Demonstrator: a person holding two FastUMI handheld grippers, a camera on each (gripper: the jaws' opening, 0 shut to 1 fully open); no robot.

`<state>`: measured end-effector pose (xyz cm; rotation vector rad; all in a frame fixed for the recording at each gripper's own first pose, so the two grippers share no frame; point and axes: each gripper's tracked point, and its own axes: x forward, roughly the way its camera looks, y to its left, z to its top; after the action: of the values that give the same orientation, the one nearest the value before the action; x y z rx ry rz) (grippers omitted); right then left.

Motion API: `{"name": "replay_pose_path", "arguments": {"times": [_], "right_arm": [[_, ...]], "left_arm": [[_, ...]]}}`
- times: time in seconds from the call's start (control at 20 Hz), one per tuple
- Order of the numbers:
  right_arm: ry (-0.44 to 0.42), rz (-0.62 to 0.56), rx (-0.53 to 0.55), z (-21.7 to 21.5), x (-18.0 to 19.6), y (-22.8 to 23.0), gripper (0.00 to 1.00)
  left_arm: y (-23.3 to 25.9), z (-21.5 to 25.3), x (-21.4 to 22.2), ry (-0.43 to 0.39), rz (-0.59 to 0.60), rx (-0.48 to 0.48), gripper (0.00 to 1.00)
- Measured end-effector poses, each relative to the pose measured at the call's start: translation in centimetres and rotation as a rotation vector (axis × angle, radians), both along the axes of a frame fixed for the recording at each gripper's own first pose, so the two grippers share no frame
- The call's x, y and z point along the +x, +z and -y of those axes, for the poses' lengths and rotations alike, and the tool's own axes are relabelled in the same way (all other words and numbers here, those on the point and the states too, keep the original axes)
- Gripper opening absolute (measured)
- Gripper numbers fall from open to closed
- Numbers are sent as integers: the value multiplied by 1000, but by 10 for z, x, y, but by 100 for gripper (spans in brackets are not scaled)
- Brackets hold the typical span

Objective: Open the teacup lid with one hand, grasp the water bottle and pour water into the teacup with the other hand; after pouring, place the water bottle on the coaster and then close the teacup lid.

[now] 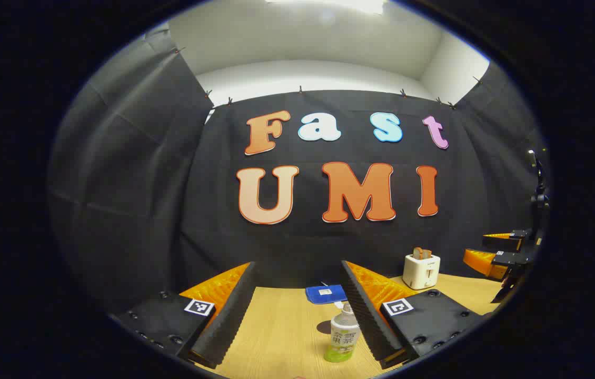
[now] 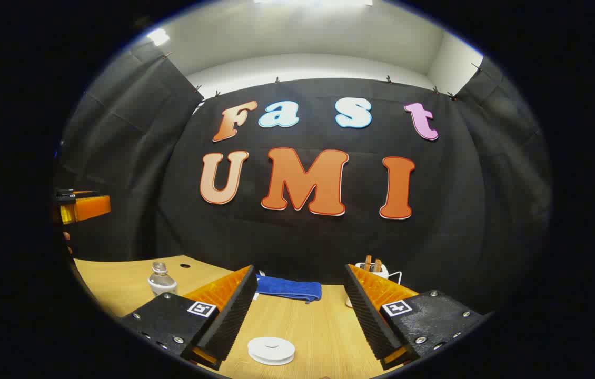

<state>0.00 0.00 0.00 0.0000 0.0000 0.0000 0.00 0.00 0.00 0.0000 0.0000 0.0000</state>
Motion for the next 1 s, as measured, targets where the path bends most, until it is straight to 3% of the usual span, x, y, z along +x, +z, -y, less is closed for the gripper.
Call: {"name": "replay_pose_path", "arguments": {"times": [0.15, 0.5, 1.0], "right_arm": [[1, -40, -14, -1, 6, -12, 99], [25, -69, -77, -13, 23, -34, 97], [85, -138, -23, -28, 27, -71, 94]], "left_arm": [[-23, -9, 7, -3, -49, 8, 100], [-34, -27, 15, 52, -37, 77, 100], [-61, 3, 16, -15, -53, 151, 99]]}}
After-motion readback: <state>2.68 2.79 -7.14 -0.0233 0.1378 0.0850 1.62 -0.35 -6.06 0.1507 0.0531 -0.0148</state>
